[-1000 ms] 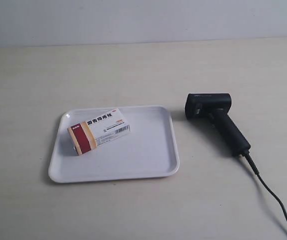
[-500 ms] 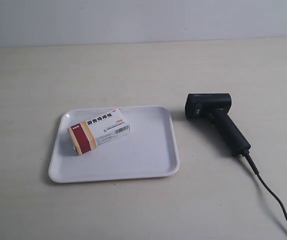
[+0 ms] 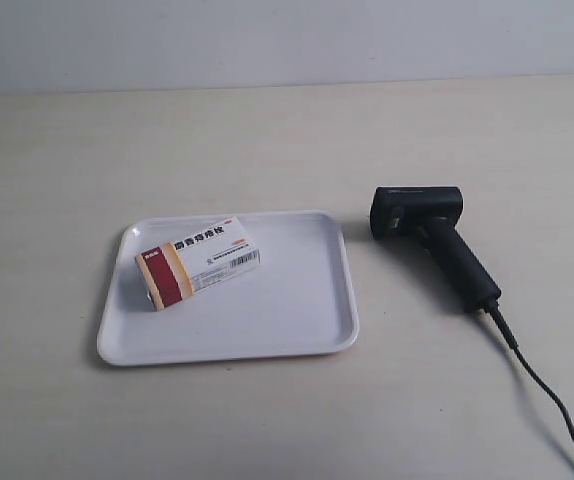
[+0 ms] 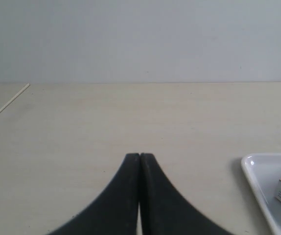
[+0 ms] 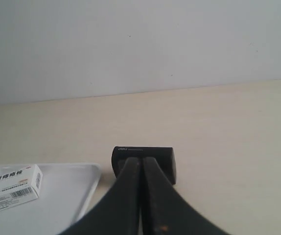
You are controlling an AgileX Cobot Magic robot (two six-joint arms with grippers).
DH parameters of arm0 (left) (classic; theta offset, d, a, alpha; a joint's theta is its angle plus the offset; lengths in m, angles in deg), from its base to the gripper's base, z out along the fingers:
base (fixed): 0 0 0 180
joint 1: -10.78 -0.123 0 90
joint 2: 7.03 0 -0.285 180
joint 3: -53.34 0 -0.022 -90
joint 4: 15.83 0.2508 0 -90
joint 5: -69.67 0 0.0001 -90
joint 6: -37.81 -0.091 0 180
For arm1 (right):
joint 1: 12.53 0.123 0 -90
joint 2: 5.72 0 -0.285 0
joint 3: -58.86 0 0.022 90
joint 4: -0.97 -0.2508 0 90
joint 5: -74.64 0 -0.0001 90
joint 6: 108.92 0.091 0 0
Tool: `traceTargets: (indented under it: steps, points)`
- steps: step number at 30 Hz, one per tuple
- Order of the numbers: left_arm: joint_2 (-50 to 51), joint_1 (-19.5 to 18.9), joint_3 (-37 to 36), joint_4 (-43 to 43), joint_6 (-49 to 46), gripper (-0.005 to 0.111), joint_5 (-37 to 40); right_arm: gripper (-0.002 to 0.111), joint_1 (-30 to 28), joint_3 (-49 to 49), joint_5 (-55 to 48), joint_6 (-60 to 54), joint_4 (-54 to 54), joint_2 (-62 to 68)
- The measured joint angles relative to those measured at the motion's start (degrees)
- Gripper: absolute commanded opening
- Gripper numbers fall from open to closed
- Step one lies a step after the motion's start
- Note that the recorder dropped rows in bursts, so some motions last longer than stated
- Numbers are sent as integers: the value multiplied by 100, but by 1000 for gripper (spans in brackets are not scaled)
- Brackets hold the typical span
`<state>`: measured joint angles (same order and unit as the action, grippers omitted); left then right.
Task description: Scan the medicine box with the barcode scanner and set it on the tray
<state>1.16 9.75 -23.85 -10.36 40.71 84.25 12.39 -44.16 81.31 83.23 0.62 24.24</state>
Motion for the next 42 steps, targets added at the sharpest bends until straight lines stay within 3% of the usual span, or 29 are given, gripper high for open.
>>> traceTargets:
  steps: [14,27,42]
  points:
    - [0,0,0,0,0,2,0,0,-12,0,96,21,113,-83]
    - [0,0,0,0,-10,2,0,0,-1646,0,-980,33,126,-1979]
    - [0,0,0,0,-10,2,0,0,-1806,0,-1552,-244,136,-2180]
